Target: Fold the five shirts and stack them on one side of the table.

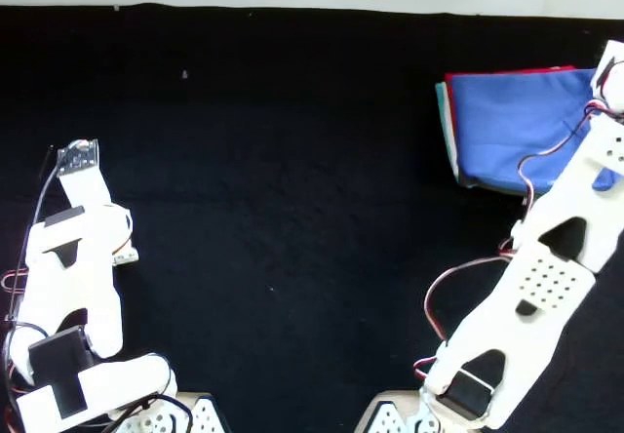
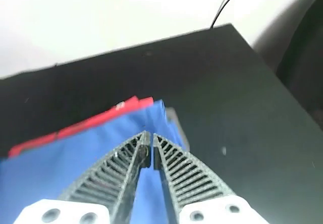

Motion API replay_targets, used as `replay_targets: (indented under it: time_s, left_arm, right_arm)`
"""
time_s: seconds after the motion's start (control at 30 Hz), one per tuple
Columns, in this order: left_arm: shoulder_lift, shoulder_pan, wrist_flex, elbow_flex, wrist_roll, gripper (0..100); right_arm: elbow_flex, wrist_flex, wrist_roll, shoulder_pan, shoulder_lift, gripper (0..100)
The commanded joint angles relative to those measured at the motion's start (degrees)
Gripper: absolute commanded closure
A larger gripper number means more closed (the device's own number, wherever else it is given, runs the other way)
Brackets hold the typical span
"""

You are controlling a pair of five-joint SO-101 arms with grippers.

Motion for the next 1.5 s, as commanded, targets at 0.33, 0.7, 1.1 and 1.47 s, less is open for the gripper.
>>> replay_targets:
  time_s: [0.33, 0.7, 1.1, 1.47]
  left_arm:
    - [-0.57, 0.31, -0.35, -0.84, -0.18, 99]
    - [-28.09, 7.16, 28.75, -15.08, -0.44, 99]
    - [-54.46, 8.66, 23.65, 9.98, -0.53, 99]
    - [-84.26, 10.51, 23.65, 34.33, -0.35, 99]
  right_arm:
    - [2.86, 14.9, 3.87, -7.34, -18.15, 97.8]
    - [68.7, 14.2, 3.69, -21.49, -64.66, 97.8]
    - [124.09, -0.31, 3.6, -24.92, -99.47, 98.2]
    - [165.76, -19.3, 3.6, -25.1, -136.75, 98.2]
